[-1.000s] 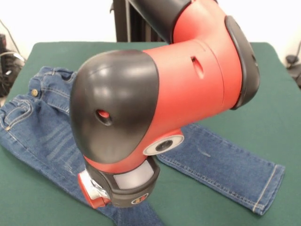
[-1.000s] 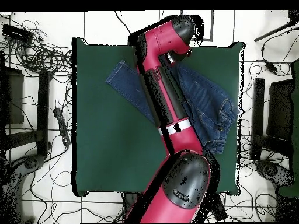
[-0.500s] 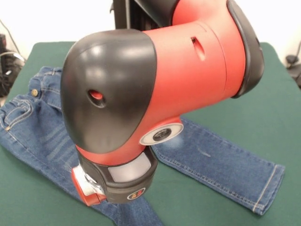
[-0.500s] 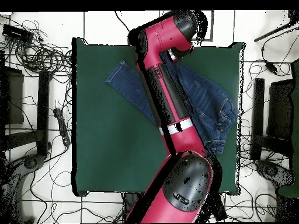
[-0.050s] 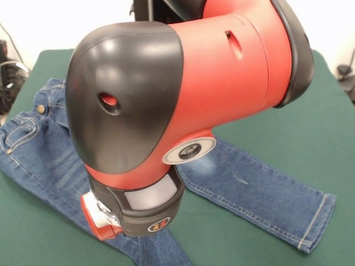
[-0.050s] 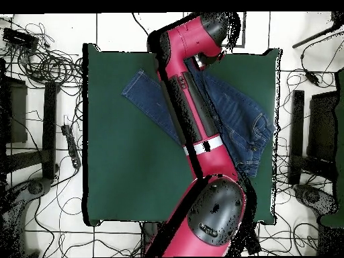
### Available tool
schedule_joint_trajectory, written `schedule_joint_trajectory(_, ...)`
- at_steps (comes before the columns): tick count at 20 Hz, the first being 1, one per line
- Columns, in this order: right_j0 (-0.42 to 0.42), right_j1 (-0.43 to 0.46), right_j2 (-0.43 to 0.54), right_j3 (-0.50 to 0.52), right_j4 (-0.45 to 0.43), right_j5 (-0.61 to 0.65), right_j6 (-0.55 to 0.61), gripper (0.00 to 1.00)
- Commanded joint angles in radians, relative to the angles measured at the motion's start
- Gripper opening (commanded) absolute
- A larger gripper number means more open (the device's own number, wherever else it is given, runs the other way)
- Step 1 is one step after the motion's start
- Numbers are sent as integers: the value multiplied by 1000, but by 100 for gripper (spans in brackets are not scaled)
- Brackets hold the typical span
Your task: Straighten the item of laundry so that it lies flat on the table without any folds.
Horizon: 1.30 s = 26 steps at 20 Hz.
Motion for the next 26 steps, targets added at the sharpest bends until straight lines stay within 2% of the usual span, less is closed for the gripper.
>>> schedule_joint_trajectory(1, 44, 50, -10, 56, 70, 9, 199, 0)
schedule_joint_trajectory(11, 44, 63, -2, 50, 66, 20, 187, 0)
schedule_joint_trajectory(12, 43, 63, -2, 50, 66, 18, 185, 100)
schedule_joint_trajectory(26, 53, 86, -6, 31, 43, 21, 188, 100)
